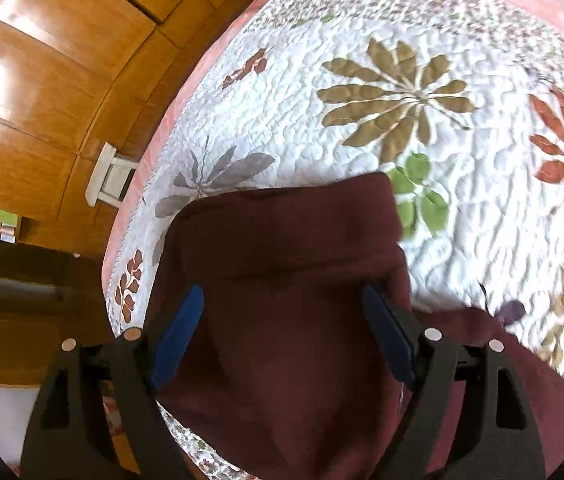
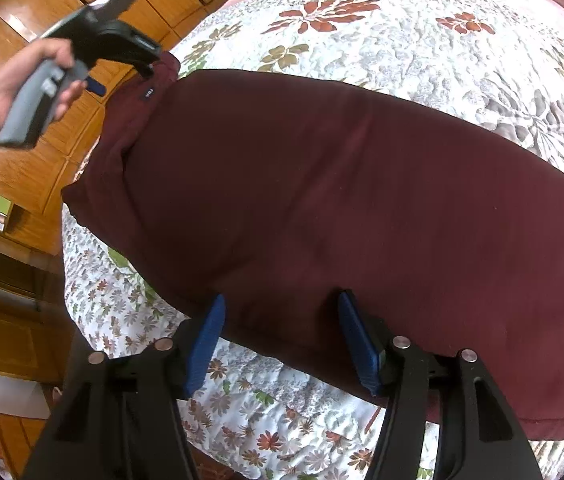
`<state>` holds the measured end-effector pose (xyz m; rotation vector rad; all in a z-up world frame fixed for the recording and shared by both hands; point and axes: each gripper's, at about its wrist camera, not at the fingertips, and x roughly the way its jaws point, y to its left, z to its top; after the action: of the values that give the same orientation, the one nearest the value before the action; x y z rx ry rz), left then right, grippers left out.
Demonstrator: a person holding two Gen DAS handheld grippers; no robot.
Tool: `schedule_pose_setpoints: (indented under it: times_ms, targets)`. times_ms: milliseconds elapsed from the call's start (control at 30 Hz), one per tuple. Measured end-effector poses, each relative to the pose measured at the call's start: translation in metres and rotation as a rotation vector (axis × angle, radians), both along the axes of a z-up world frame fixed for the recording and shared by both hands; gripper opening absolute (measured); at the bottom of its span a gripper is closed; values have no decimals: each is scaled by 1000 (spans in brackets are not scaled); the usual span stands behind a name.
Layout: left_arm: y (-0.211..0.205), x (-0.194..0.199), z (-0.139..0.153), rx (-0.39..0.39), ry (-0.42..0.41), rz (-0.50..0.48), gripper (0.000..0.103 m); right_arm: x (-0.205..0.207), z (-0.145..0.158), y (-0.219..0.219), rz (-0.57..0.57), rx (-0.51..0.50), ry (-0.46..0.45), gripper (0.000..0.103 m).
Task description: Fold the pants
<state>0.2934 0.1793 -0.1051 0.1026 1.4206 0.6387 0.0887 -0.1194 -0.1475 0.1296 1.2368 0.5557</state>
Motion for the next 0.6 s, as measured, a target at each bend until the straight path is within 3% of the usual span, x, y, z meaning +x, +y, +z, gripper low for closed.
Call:
schedule_pose_setpoints:
  times_ms: [33,67,100,167,400,433,500,533,600]
  targets:
    - [2,1,-2,-12,8,2,75,0,0,0,1,1,-1,60]
    - [5,2,-3,-38,10,4,56,0,0,0,2,3,-2,61]
    - [10,0,-2,-77,0,21,47,0,0,0,2,6,-2,61]
    - [18,-7,2,-89,-25,55,0,0,-1,-1,1,14,-1,61]
    - [44,-54,22,-124,-152,44,0,0,-1,-3,-2,29,-3,61]
    - [51,-65,27,-188,-198,52,0,0,-1,-3,-4,30,-3,62]
    - [57,-73,30,-246,-196,64,0,0,-2,-1,-2,31,-3,67]
    - [55,-73,33,-270,-202,59,7,0,-2,1,3,24,-7,68]
    - [48,-68,36,-276,-200,40,39,-2,-1,5,10,6,-17,70]
